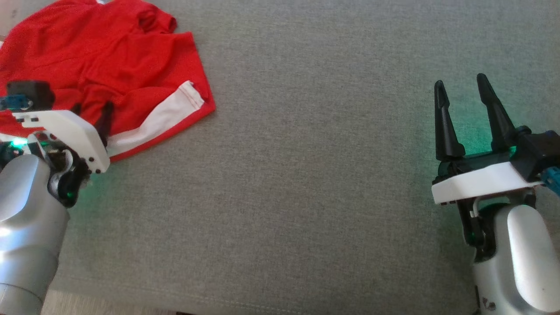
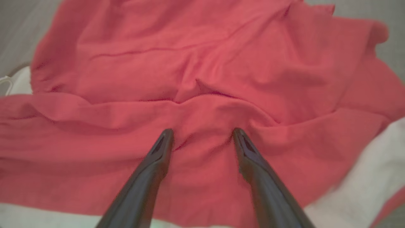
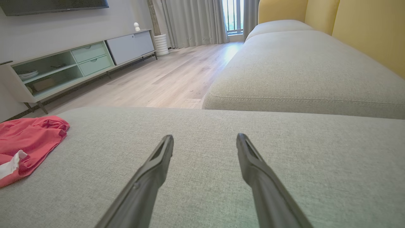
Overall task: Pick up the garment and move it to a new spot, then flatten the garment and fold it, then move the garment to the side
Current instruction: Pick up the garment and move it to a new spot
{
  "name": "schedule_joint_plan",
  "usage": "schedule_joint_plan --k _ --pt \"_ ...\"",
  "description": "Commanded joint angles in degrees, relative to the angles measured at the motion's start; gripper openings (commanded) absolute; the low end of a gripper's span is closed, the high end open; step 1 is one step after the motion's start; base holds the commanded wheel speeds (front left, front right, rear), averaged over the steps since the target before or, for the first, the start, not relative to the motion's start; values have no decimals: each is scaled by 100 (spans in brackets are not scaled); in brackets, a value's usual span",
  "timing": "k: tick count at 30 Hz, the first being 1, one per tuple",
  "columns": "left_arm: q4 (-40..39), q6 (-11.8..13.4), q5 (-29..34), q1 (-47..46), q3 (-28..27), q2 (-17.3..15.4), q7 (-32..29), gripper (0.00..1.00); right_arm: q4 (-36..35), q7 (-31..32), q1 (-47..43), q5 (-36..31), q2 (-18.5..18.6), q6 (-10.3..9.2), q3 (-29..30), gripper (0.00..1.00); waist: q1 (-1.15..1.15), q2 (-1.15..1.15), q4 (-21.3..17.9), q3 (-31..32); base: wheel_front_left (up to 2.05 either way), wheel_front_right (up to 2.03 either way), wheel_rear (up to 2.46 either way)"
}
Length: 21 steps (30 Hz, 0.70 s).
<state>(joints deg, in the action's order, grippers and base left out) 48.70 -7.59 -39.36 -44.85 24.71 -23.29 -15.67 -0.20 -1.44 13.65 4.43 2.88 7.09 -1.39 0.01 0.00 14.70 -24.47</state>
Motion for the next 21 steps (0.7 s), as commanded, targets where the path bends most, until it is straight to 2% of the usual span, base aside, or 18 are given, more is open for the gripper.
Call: schedule_joint_plan --k 1,6,7,8,9,14,21 --pt "-17 11 -188 -232 -42 -402 -136 100 -253 13 100 -44 -1 40 -133 100 -1 0 -88 -94 0 0 0" --pt "78 10 -621 -298 352 -480 -334 100 -327 15 81 -58 -1 40 -101 100 -1 0 -113 -146 0 0 0" --pt "59 10 -704 -304 429 -492 -347 77 -334 17 78 -62 -1 40 -96 100 -1 0 -109 -149 0 0 0" --pt "36 10 -778 -313 491 -514 -310 13 -337 20 76 -69 -1 40 -90 100 -1 0 -101 -149 0 0 0" --pt "27 10 -835 -322 540 -537 -244 0 -336 24 78 -73 -1 40 -87 100 -1 0 -94 -144 0 0 0" --pt "-4 10 -928 -476 749 -637 439 0 -269 10 88 -48 -1 40 -100 100 -1 0 -49 -1 0 0 0" --pt "33 10 -966 -815 714 -584 1895 0 15 -164 45 132 -1 40 -149 100 -1 0 -58 464 0 0 0"
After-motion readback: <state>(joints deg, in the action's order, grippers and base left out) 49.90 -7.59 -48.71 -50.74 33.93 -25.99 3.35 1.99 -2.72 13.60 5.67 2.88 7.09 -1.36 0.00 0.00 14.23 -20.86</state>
